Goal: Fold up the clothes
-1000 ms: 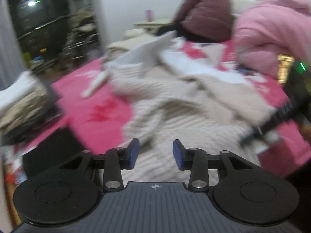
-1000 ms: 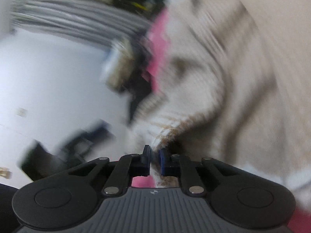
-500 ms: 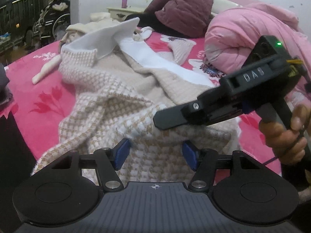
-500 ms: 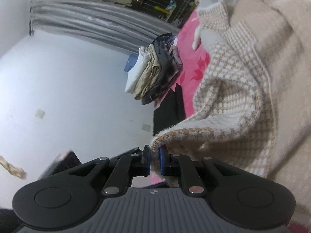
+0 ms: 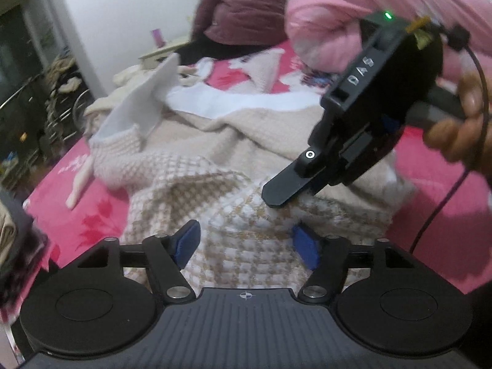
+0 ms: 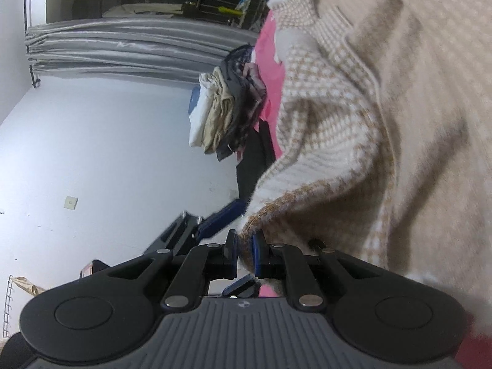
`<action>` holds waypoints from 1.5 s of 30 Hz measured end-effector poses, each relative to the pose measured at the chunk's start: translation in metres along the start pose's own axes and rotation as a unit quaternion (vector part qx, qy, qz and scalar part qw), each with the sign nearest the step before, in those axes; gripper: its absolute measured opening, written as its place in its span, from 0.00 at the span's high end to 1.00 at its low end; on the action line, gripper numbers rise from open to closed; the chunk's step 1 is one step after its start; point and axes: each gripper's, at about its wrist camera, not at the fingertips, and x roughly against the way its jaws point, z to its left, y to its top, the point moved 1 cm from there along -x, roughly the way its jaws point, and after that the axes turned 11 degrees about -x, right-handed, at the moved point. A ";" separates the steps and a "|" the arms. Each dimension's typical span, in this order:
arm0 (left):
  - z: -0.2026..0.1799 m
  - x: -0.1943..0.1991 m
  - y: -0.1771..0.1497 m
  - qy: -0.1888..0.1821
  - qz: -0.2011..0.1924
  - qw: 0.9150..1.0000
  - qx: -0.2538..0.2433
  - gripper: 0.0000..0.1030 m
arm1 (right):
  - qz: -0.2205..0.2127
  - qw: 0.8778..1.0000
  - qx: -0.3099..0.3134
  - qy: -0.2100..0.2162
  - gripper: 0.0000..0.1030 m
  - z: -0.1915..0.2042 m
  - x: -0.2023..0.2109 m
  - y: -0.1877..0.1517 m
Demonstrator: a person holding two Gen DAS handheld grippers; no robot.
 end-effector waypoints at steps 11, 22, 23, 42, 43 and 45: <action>-0.027 -0.016 0.001 0.009 -0.018 0.989 -0.146 0.26 | 0.030 0.997 0.044 -0.062 0.86 0.007 0.000 -0.002; -0.014 -0.037 0.009 -0.055 -0.038 0.991 -0.119 0.67 | -0.026 0.995 0.058 -0.074 0.65 0.016 0.029 0.013; -0.012 -0.039 0.009 -0.052 -0.037 0.992 -0.107 0.72 | -0.050 0.996 0.040 -0.054 0.63 0.010 0.040 0.014; 0.254 0.186 -0.143 0.356 -0.172 0.747 0.534 0.88 | -0.158 0.982 -0.101 -0.015 0.57 -0.064 0.108 0.015; 0.259 0.185 -0.172 0.360 -0.147 0.717 0.579 0.88 | -0.158 0.982 -0.102 -0.014 0.57 -0.065 0.109 0.016; 0.259 0.168 -0.229 0.341 -0.085 0.673 0.651 0.86 | -0.160 0.981 -0.113 -0.013 0.57 -0.068 0.109 0.018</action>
